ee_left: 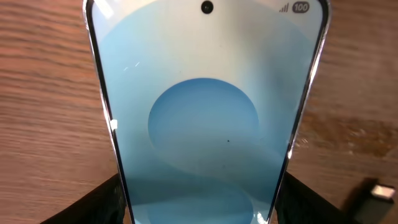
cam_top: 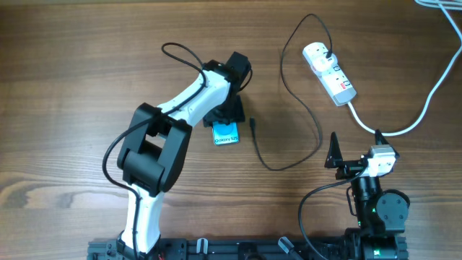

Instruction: Plug charger to phone and switch on socket

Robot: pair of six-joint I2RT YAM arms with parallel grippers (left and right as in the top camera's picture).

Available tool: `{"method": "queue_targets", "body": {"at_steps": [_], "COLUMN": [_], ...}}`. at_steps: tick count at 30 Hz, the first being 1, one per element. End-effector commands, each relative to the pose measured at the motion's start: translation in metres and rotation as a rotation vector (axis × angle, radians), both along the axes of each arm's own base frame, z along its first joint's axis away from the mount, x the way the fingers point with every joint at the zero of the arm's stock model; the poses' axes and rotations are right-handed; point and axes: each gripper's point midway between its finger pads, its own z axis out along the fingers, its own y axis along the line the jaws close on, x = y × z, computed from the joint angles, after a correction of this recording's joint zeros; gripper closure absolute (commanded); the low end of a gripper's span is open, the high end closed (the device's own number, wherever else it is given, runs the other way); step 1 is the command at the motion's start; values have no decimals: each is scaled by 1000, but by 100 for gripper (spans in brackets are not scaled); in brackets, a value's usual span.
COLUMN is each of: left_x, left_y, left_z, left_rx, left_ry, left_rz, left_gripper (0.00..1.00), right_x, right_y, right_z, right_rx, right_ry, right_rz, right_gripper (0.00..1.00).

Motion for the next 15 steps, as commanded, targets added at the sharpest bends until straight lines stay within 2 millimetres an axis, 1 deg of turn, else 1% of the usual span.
{"method": "queue_targets", "body": {"at_steps": [1,7,10,15], "left_x": [13,16,13,8], "left_y": [16,31,27,13], "left_z": [24,24,25,30], "left_rx": [-10,-23,-95,-242], "left_ry": [-56,-31,12,79], "left_rz": [66,114,135,147], "left_gripper": [33,33,34,34], "right_x": [0,0,0,0], "right_y": [-3,-3,-3,-3], "right_z": [1,1,1,1], "right_rx": [12,12,12,12], "right_ry": [-4,-4,-4,-4], "right_rz": [-18,-18,-18,-18], "right_gripper": [0,0,0,0]}}
